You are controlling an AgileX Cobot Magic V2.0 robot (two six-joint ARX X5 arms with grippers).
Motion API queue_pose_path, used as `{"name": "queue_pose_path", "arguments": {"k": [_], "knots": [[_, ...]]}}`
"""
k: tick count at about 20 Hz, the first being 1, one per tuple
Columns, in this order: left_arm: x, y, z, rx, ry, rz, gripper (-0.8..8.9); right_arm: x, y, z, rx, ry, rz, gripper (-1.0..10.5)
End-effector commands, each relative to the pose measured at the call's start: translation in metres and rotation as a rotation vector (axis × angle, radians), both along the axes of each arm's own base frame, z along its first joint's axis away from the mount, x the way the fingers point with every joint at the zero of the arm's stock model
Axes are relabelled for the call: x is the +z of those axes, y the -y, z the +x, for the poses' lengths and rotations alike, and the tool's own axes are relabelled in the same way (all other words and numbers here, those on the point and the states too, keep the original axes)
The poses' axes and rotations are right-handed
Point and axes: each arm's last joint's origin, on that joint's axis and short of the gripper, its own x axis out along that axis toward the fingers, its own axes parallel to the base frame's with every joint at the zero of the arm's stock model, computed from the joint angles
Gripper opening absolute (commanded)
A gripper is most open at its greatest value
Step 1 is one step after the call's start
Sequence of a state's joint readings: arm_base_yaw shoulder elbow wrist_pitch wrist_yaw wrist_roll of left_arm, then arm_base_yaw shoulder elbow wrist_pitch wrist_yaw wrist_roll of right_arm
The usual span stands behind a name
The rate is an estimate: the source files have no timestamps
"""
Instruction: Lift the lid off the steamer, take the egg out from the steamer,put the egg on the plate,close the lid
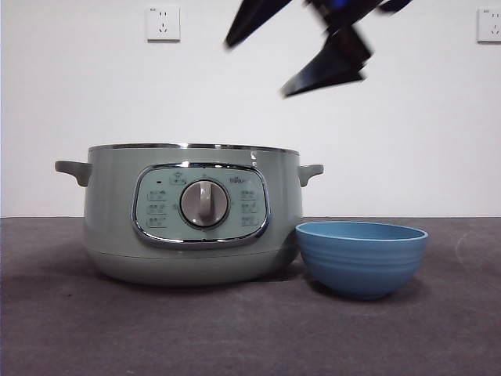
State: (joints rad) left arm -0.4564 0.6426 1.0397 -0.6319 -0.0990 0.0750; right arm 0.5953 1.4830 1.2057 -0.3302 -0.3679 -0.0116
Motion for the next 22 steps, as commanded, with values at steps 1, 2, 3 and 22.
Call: {"name": "queue_pose_path", "arguments": {"k": [1,2,3,22], "knots": [[0.007,-0.011,-0.02,0.03,0.063,-0.032,-0.09,-0.011,-0.028,0.016,0.007,-0.006,-0.033,5.3],[0.006,-0.014,-0.026,0.036,0.056,-0.04,-0.09,-0.015,-0.037,0.023,0.006,-0.009,-0.047,5.3],[0.005,-0.017,-0.032,0.038,0.049,-0.049,-0.09,-0.019,-0.048,0.031,0.015,-0.01,-0.061,5.3],[0.003,-0.022,-0.043,0.036,0.052,-0.047,-0.09,-0.111,-0.101,0.089,-0.021,-0.072,-0.313,4.3]]}}
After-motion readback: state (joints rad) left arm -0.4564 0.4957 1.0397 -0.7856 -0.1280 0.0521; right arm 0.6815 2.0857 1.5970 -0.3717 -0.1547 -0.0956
